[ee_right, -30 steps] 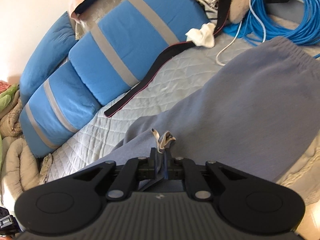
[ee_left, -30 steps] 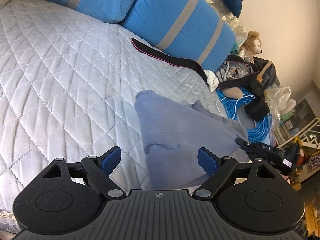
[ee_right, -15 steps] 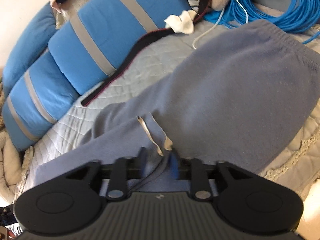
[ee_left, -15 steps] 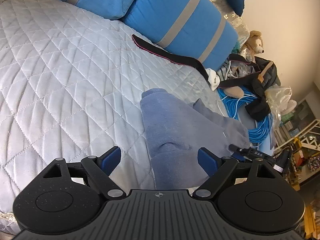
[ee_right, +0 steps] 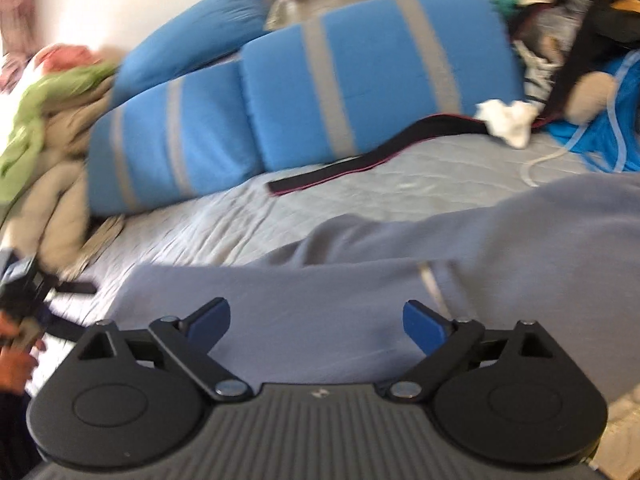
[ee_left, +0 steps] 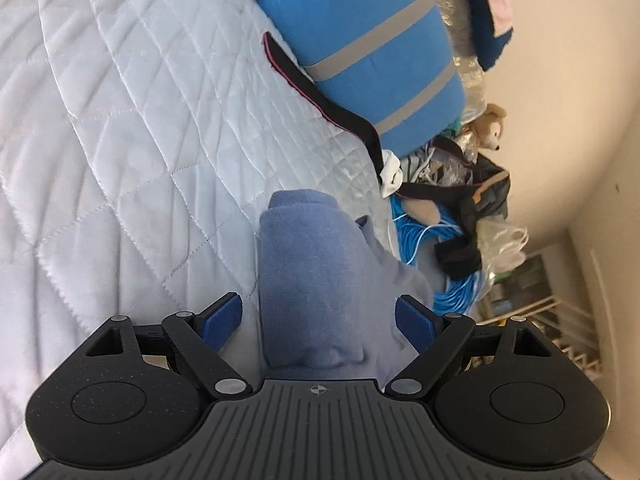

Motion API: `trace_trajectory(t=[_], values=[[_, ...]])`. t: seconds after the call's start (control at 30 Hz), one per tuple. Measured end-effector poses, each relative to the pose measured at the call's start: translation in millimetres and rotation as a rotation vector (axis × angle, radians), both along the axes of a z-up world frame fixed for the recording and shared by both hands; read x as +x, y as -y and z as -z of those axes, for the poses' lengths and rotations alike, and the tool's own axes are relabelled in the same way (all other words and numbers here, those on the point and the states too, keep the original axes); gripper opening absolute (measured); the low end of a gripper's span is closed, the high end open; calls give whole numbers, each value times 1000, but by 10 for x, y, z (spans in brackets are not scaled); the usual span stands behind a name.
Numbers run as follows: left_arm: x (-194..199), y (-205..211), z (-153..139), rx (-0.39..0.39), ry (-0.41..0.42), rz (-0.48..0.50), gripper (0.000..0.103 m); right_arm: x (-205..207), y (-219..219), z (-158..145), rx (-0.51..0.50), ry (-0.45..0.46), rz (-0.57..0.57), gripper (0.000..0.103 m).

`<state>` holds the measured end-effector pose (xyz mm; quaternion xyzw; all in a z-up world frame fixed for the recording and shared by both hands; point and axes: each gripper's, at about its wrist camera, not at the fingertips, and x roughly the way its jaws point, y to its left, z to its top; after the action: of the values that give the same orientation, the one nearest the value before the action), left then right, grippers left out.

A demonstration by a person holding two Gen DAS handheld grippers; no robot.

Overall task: Fold clothes
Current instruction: 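Fold the garment over with the right gripper while the left gripper grasps the folded end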

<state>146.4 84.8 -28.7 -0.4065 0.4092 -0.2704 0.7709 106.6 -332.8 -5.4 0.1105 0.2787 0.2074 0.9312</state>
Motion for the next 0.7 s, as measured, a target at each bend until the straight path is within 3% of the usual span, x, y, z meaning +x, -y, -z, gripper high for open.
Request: trace_trajectory(t=[0.23, 0.5, 0.53, 0.57, 0.6, 0.7], values=[[204, 96, -10, 23, -16, 12, 84, -202, -326, 16, -101, 42, -44, 99], [364, 180, -18, 47, -87, -7, 83, -855, -1366, 14, -386, 264, -199, 102], [366, 185, -16, 44, -99, -16, 77, -908, -1480, 32, -410, 279, -205, 102], [370, 191, -13, 38, -116, -24, 59, -954, -1581, 49, -429, 293, -210, 102], [379, 193, -9, 39, -137, -33, 52, -999, -1680, 64, -450, 315, -210, 103], [402, 190, -12, 60, -170, -51, 46, -1140, -1971, 102, -522, 399, -201, 103]])
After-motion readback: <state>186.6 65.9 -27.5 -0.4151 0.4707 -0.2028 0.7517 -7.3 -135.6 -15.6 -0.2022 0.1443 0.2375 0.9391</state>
